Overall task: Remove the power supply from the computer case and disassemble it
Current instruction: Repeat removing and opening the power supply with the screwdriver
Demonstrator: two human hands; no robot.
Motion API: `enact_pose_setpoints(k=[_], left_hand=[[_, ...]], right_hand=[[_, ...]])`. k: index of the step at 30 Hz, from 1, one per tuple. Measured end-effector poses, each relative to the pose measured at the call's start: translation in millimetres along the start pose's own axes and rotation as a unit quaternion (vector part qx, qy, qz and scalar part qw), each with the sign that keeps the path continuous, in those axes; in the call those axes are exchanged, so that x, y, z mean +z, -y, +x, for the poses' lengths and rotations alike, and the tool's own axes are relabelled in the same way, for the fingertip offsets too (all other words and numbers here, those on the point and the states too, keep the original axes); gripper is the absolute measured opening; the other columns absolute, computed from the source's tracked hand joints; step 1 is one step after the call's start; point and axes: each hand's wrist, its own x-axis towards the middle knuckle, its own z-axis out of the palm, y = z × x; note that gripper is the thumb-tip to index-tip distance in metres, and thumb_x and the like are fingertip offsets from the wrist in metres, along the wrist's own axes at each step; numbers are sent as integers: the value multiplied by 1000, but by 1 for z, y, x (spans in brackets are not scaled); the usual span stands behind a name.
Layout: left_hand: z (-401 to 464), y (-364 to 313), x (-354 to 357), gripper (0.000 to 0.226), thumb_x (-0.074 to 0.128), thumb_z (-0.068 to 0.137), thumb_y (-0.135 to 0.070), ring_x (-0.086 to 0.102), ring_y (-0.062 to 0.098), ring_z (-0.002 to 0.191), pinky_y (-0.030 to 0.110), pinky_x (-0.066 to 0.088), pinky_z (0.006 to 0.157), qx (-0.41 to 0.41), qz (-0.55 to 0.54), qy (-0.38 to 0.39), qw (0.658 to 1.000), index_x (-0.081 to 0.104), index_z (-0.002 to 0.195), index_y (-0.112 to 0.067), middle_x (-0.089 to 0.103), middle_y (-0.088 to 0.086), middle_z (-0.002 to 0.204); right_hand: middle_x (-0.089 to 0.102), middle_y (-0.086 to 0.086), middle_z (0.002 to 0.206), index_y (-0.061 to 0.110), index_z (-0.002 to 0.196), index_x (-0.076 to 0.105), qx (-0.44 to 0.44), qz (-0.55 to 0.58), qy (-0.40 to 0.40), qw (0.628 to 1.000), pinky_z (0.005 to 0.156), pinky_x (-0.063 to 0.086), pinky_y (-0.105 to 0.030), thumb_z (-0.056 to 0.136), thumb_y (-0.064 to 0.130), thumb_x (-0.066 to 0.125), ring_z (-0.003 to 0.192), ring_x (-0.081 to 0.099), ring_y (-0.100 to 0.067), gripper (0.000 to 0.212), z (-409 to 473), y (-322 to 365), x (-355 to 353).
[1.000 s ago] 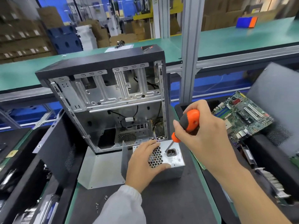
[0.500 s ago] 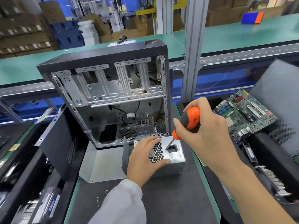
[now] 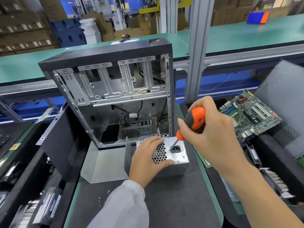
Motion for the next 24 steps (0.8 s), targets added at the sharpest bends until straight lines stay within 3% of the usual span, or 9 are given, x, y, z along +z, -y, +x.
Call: enact_pose_setpoints(k=[9,14,17,19,22,24], left_hand=[[-1,0,1,77,70,67,-69,38,-3,129,27,33,108,3,7,2,1000,54,134,-34,46,-24,138],[-1,0,1,76,70,67,-70,38,-4,128,22,31,106,4,6,0,1000,54,133,-35,46,-25,137],[-2,-2,0,76,69,67,-70,38,-5,127,19,29,105,7,7,0,1000,55,132,-33,47,-24,137],[-1,-2,-1,74,72,69,-66,39,-3,127,21,30,107,7,10,8,1000,55,132,-31,48,-22,137],[4,-6,-4,65,80,73,-47,41,-2,126,20,30,108,13,-31,36,999,57,130,-25,49,-17,135],[9,-11,-5,54,81,78,-33,43,-12,119,9,30,102,29,-92,52,994,60,126,-23,52,-18,128]], right_hand=[[56,9,62,19,90,44,-5,-5,7,1000,56,36,-2,80,25,73,62,53,-3,31,-2,-1,1],[53,6,62,17,88,42,-7,-33,36,999,54,40,-10,81,35,70,60,52,-13,34,1,6,0],[43,5,56,17,81,35,-42,-134,75,987,49,37,-25,82,63,51,51,43,-16,48,11,18,1],[35,8,51,19,78,33,-71,-212,108,969,46,30,-28,82,73,33,48,39,-16,54,21,26,1],[36,7,55,24,82,31,-98,-260,194,941,48,30,-29,85,69,31,51,40,-17,46,38,33,1],[40,7,59,24,84,32,-108,-226,273,929,47,28,-28,90,61,41,53,39,-11,38,49,34,-1]])
